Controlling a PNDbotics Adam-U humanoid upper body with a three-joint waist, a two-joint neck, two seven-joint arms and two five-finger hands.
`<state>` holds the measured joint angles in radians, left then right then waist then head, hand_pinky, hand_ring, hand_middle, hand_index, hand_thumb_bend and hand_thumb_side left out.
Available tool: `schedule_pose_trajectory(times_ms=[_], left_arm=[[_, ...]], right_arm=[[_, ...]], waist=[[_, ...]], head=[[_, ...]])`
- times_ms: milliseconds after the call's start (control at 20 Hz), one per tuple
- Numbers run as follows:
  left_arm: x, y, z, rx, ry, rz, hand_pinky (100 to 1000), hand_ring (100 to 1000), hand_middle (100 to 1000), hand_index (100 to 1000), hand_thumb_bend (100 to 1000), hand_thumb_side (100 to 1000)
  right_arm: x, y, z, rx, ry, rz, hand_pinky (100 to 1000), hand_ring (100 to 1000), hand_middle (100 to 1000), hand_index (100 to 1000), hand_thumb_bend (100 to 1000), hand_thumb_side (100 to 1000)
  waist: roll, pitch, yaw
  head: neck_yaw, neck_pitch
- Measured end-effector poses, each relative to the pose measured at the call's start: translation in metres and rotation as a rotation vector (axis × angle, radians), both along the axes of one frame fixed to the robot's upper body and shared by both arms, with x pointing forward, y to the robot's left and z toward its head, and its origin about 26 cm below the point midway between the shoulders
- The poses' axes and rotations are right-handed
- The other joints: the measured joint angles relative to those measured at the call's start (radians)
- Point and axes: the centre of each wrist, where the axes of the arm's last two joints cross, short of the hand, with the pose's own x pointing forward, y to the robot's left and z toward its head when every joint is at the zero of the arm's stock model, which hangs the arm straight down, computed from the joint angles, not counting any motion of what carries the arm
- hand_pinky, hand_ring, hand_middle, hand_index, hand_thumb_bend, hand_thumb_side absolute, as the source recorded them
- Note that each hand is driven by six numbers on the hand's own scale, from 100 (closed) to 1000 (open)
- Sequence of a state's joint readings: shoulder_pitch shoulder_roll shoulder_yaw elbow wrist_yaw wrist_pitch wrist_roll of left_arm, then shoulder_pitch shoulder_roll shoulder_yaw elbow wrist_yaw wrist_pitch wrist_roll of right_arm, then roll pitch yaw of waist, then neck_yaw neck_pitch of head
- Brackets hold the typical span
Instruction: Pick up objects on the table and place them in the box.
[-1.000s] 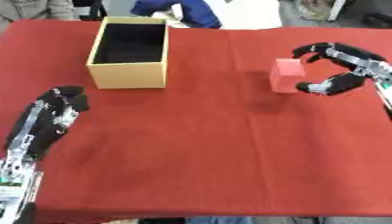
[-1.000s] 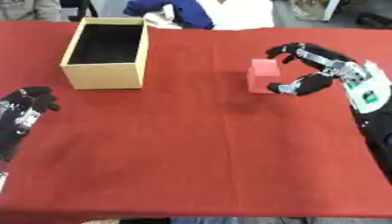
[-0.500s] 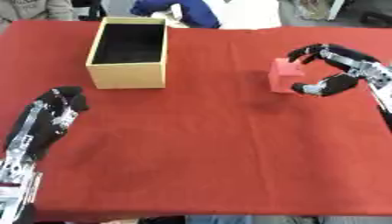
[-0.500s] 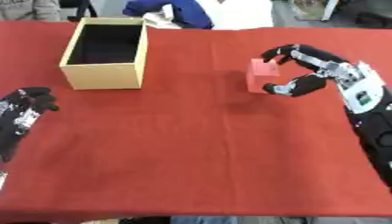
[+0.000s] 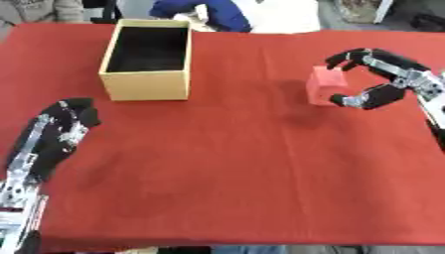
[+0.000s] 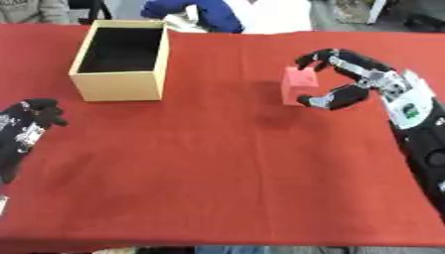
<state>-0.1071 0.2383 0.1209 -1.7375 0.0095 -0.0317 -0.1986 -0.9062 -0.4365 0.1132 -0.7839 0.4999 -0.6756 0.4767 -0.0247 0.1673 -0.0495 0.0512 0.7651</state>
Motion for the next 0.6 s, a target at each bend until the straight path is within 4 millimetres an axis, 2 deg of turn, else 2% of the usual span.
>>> schedule_pose_trajectory(times_ms=[300,600], left_arm=[[0.0,0.0,0.0,0.0,0.0,0.0,1000,601,594,738,489,543],[0.0,0.0,0.0,0.001,-0.001,-0.002,1000,600,594,738,489,544]], right_arm=[[0.0,-0.002,0.014,0.03,-0.032,0.008,846,978,881,950,431,421],[0.001,-0.008,0.018,0.014,-0.029,-0.019,850,985,885,952,408,448]], waist=[[-0.002,0.0,-0.003],[-0.002,0.001,0.004]], head=[[0.001,0.0],[0.0,0.0]])
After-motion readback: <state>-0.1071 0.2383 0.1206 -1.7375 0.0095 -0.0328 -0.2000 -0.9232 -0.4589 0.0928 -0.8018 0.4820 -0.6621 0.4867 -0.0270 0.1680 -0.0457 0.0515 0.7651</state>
